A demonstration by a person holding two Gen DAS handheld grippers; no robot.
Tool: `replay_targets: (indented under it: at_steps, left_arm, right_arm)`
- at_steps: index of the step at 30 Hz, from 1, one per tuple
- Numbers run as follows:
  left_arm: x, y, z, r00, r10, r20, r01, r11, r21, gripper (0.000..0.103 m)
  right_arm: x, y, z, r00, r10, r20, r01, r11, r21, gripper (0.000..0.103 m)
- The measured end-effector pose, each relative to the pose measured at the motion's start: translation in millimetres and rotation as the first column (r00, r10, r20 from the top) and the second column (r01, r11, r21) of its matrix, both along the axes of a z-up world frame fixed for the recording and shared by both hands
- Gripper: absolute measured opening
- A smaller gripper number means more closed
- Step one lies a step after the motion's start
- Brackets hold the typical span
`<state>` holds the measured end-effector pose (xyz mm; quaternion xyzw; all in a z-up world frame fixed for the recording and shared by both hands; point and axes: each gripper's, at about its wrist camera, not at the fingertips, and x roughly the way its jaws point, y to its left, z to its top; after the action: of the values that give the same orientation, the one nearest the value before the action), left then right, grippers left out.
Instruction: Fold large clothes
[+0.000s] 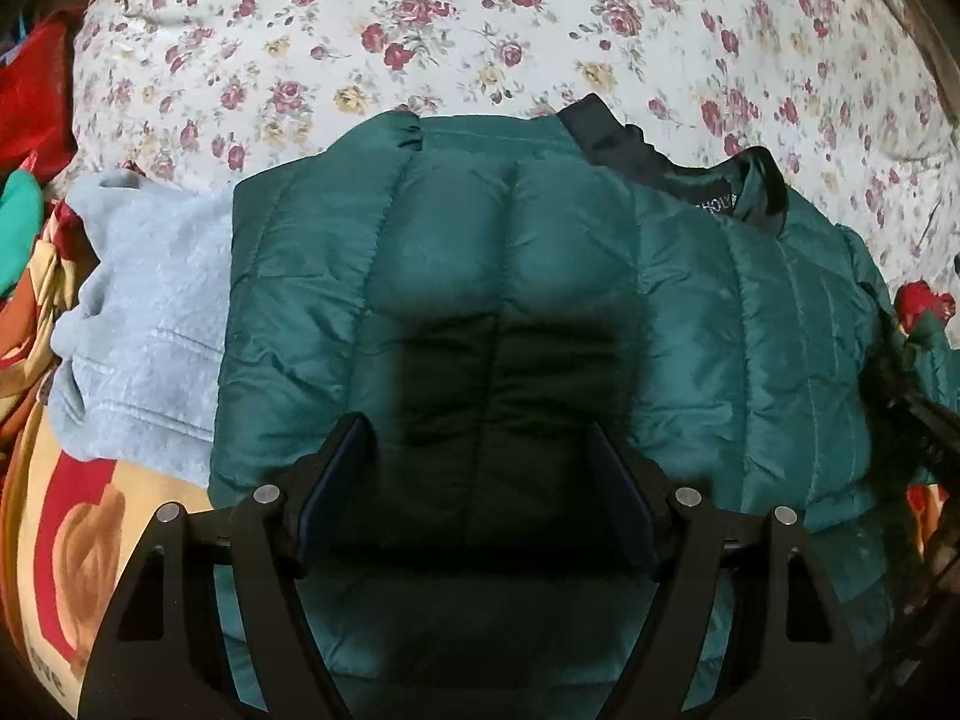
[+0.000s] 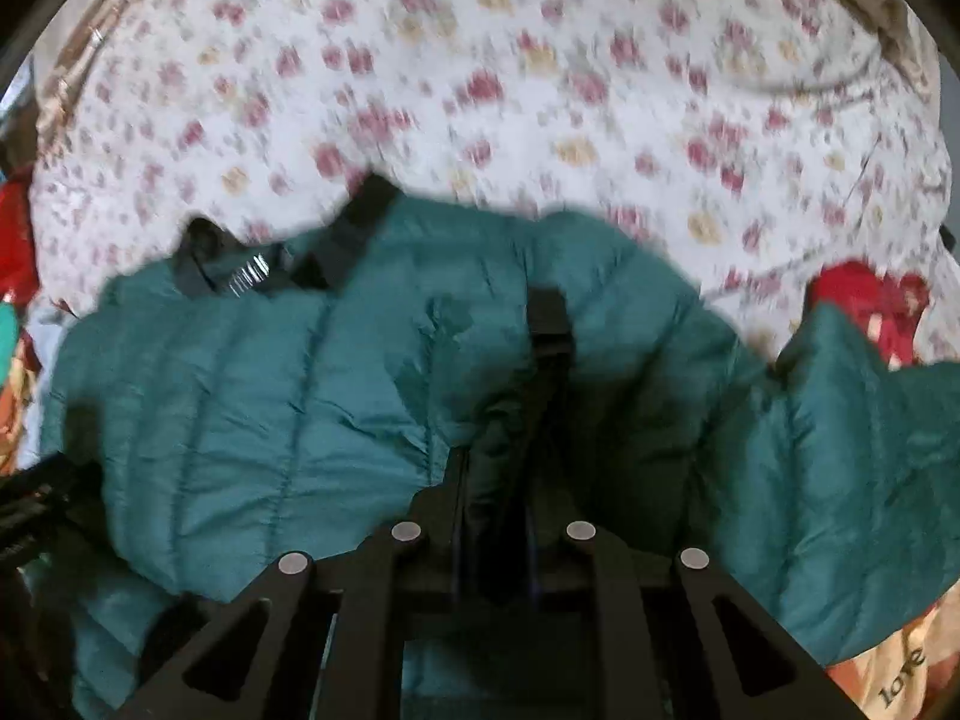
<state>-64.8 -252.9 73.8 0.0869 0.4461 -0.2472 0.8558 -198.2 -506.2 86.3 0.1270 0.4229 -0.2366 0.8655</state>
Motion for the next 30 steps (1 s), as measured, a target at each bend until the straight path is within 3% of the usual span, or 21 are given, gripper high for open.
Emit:
replay_targets:
  at_steps: [3,4,6,7,12,17,20,23,30]
  left_arm:
    - [-0.2,2.3,1.9,1.0,-0.001,-0.001,0.001,1.0,0.002,0.077]
    - [-0.8,4.1,3.8,1.0,-0.004,-0.001,0.004,1.0,0.003,0.077]
    - [-2.5,10.0,11.0,1.0,-0.006,0.007,0.006,1.0,0.005,0.077]
    - [-3.5,13.7,15.3,1.0,-0.006,0.016,0.006,1.0,-0.001,0.077]
    - [3.7,36.1,35.8,0.995,0.046,0.083,-0.042,0.998,-0.05,0.077]
    - [25.4,31.0,16.2,0.995,0.091,0.031,-0.091,0.996,-0.018,0.077]
    - [29.2,24.8,2.4,0.995,0.092,0.035,-0.093,0.995,0.022,0.077]
    - [30.4,22.5,-5.5,0.995,0.093,0.043,-0.094,0.995,0.019,0.079]
    - [39.6,21.4,-11.6,0.993,0.116,0.016,-0.116,0.993,0.002,0.08]
  right_arm:
    - [-0.9,-4.9,2.3,1.0,-0.016,0.023,0.016,0.999,0.033,0.014]
    - [-3.6,-7.4,5.9,0.999,-0.025,0.03,0.024,0.998,0.054,0.021]
    - [-11.8,-9.7,13.5,0.998,-0.047,0.046,0.043,0.997,0.067,0.065]
    - [-19.8,-8.8,21.2,0.995,-0.055,0.083,0.049,0.996,0.072,0.069]
    - [-24.4,14.3,48.2,0.985,0.042,0.167,-0.054,0.996,0.065,0.069]
    - [13.6,38.9,33.7,0.981,0.166,0.096,-0.17,0.985,0.03,0.069]
    - [34.6,34.7,10.2,0.988,0.15,0.032,-0.15,0.989,0.003,0.069]
    - [46.8,24.3,-7.1,0.992,0.118,0.033,-0.119,0.992,0.031,0.069]
    - [59.8,20.5,-4.2,0.991,0.135,0.022,-0.135,0.991,0.021,0.069]
